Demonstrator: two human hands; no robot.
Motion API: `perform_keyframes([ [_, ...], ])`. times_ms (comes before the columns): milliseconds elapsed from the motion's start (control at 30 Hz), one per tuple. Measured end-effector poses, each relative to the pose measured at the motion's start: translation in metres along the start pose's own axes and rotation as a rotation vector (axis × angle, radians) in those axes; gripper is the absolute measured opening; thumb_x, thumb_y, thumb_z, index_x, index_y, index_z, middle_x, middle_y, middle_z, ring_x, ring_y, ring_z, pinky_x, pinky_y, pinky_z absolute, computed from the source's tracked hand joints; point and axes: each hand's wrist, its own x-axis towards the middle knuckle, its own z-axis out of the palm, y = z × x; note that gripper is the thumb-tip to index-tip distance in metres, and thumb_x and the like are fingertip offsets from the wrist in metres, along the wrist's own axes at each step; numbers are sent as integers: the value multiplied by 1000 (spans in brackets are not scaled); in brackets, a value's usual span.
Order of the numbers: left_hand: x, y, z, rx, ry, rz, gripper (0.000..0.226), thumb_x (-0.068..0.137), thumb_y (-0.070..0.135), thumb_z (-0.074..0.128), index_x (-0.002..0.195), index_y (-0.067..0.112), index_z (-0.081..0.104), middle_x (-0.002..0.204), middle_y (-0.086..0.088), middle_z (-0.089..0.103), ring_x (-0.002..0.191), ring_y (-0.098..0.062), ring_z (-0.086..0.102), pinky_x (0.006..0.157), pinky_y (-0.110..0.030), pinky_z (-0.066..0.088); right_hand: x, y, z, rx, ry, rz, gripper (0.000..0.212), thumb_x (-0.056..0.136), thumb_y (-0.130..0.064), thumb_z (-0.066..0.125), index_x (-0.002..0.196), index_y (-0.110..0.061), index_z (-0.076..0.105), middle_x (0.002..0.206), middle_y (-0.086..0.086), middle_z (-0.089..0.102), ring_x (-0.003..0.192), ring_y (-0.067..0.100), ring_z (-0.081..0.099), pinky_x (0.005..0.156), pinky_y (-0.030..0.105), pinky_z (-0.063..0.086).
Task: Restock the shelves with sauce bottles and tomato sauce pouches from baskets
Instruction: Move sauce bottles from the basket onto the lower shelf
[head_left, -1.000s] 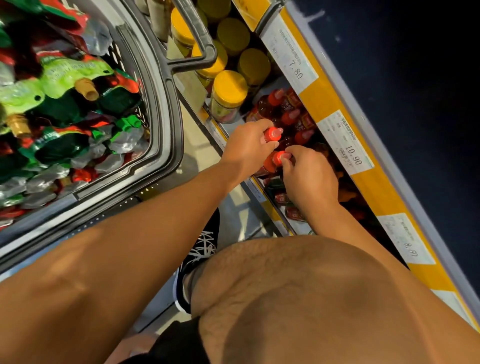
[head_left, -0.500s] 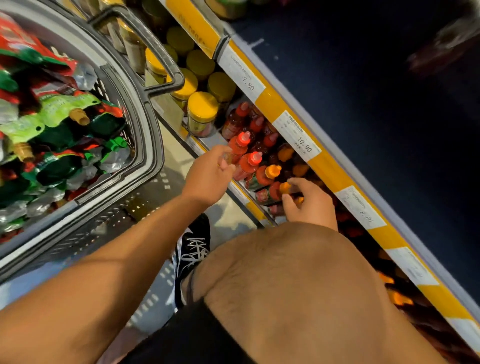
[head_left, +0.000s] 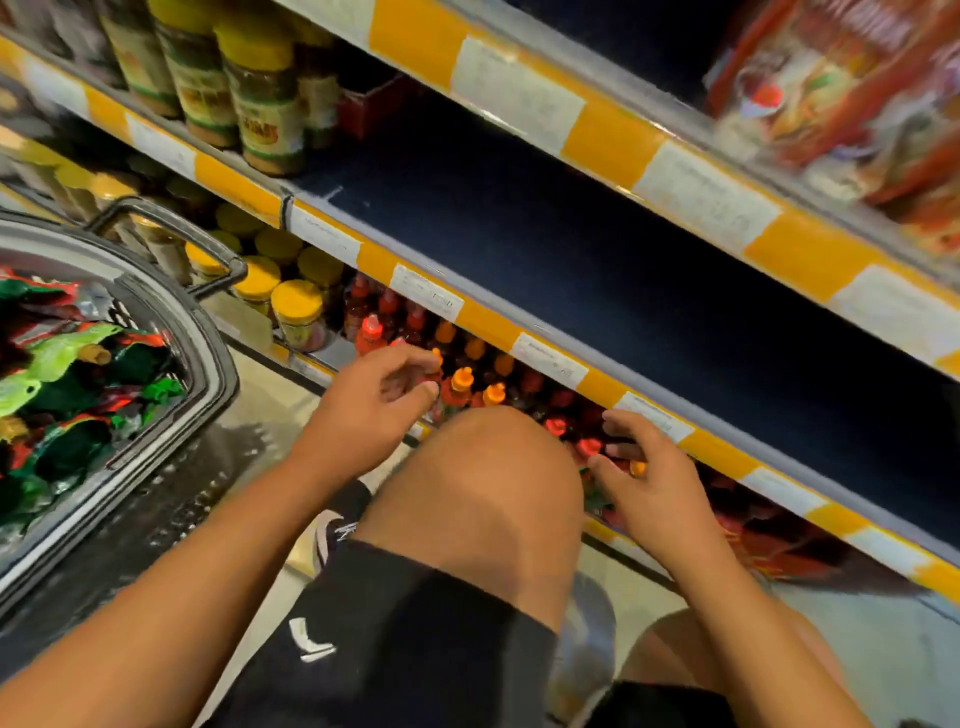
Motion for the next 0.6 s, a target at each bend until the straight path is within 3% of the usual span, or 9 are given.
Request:
perform_keyframes([
  [167,-13,74,8,4,-35,127,30,95,11,71,121,26,73,118,15,73,117,1,64,99,-24,52,-52,8,-52,215,164,9,41,93,-19,75,127,-37,63,125,-17,66,114,-2,63,77,17,52],
  [200,-17,90,12,9,-45,164,31,95,9,71,121,26,73,119,14,73,118,1,64,100,-22,52,-66,8,-62,277,197,7,40,93,-16,75,125,-37,64,124,-14,67,113,-2,64,73,19,56],
  [300,-35,140,30,31,-109,279,32,97,11,69,122,30,72,122,15,72,121,1,62,100,-19,50,-112,16,-90,371,318,-30,41,92,-8,74,123,-34,67,122,-13,69,116,3,65,88,32,59],
  [433,-72,196,72,122,-339,427,33,98,27,67,129,40,68,131,25,64,128,4,55,105,-23,44,-180,37,-120,399,456,-36,40,93,-5,72,123,-32,69,124,-14,70,120,5,64,93,15,51],
  [600,-118,231,144,254,-625,682,40,95,28,68,135,35,65,134,25,61,132,3,52,110,-21,41,-264,79,-137,438,754,12,41,92,8,67,119,-22,73,121,-7,73,118,15,67,95,22,54],
])
